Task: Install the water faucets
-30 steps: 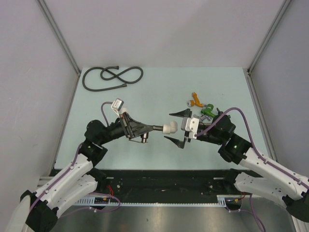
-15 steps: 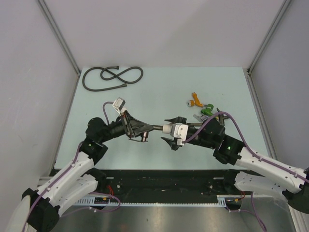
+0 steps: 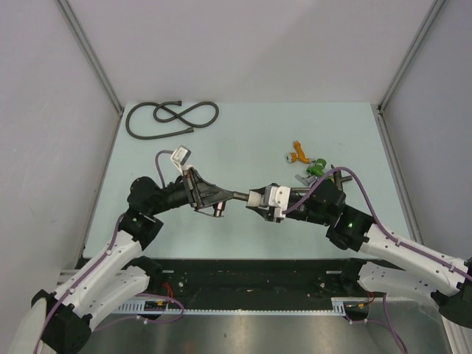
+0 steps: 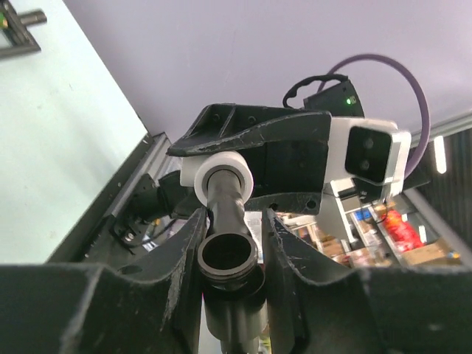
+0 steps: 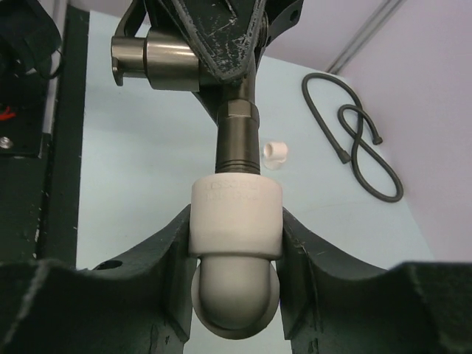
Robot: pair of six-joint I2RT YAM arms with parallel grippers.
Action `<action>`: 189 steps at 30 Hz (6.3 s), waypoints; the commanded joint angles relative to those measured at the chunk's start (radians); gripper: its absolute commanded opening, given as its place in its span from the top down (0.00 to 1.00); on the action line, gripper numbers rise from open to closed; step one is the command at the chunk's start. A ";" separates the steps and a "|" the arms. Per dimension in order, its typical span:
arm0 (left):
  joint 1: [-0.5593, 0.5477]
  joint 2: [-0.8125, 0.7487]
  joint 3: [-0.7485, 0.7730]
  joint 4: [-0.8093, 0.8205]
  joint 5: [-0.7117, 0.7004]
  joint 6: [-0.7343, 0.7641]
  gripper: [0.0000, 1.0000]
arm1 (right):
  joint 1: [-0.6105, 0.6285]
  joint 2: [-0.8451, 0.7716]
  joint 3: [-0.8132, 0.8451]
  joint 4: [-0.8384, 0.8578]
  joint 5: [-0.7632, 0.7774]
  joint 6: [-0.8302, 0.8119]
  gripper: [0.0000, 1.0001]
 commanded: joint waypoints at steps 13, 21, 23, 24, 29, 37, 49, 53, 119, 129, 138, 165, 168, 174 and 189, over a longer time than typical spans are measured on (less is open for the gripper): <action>0.002 -0.208 0.090 -0.056 0.126 1.102 0.99 | -0.240 0.072 0.006 0.488 -0.476 0.924 1.00; -0.001 -0.253 0.109 -0.239 0.280 1.559 0.99 | -0.316 0.222 0.043 0.554 -0.579 1.260 1.00; -0.002 -0.265 0.100 -0.271 0.307 1.633 0.99 | -0.322 0.236 0.043 0.566 -0.590 1.294 1.00; -0.001 -0.274 0.097 -0.280 0.306 1.647 0.99 | -0.332 0.245 0.044 0.574 -0.590 1.320 1.00; -0.001 -0.275 0.089 -0.296 0.222 1.597 1.00 | -0.358 0.239 0.048 0.560 -0.569 1.310 0.59; -0.001 -0.218 0.095 -0.243 -0.143 1.127 1.00 | -0.388 0.129 0.089 0.361 -0.463 1.080 0.03; 0.011 -0.101 0.065 -0.172 -0.197 0.376 1.00 | -0.162 -0.045 0.061 0.036 -0.040 0.227 0.00; 0.025 -0.051 0.037 -0.098 -0.130 0.215 1.00 | -0.077 -0.031 0.040 0.022 0.028 0.119 0.00; 0.060 -0.272 0.107 -0.262 -0.155 1.011 1.00 | -0.381 0.116 0.055 0.337 -0.376 1.037 0.44; 0.060 -0.181 0.081 -0.276 -0.246 0.489 1.00 | -0.268 -0.069 0.046 0.074 -0.208 0.418 0.10; 0.062 -0.094 0.020 -0.066 -0.131 0.216 1.00 | -0.033 -0.027 -0.003 0.071 0.046 0.081 0.06; 0.064 0.000 0.052 0.057 0.019 0.123 1.00 | -0.020 0.096 -0.046 0.233 0.016 0.122 0.78; 0.064 -0.001 0.064 0.042 0.019 0.238 1.00 | -0.026 0.089 -0.044 0.276 -0.065 0.217 0.97; 0.062 -0.089 0.083 0.019 -0.012 0.684 0.97 | -0.149 0.099 -0.044 0.431 -0.287 0.591 1.00; 0.037 -0.439 0.037 -0.260 0.136 1.628 0.89 | -0.375 0.384 -0.044 0.890 -0.613 1.375 1.00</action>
